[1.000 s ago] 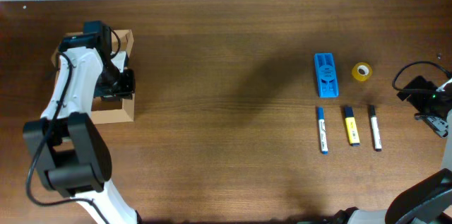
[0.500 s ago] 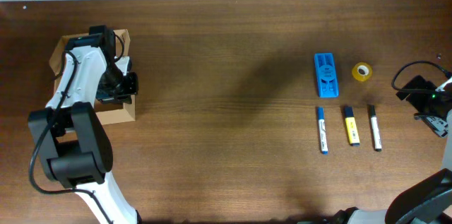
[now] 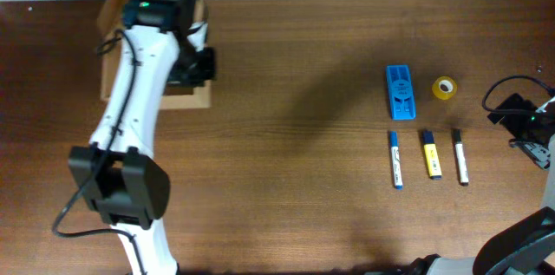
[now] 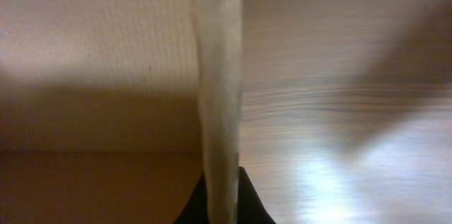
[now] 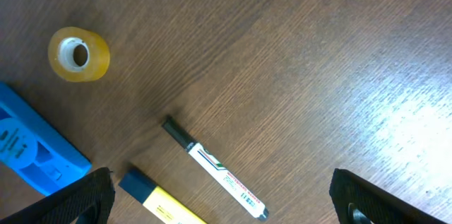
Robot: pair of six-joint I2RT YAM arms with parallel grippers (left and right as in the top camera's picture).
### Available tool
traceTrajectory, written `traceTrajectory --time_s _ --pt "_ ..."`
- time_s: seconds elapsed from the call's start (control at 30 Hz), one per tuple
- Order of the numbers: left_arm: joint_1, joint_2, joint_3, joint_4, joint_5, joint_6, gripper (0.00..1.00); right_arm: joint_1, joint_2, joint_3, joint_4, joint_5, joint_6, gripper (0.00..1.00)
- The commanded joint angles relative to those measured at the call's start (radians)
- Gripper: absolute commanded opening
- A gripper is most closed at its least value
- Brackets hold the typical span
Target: Pack container
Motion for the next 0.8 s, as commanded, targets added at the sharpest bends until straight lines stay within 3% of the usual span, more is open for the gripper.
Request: traceTrajectory --time_s 0.0,0.33,0.77 --pt "-0.098 -0.004 0.069 -0.017 0.008 -0.120 0.01 -0.001 -0.003 0.020 0.001 0.051 0.009 0.99" --pt "-0.361 0.011 0.081 0.121 0.006 -0.438 0.02 -0.002 -0.003 0.069 -0.030 0.087 0.029 0.99" --pt "-0.542 0.223 0.081 0.167 -0.018 -0.486 0.02 0.001 -0.003 0.069 -0.045 0.072 0.042 0.99"
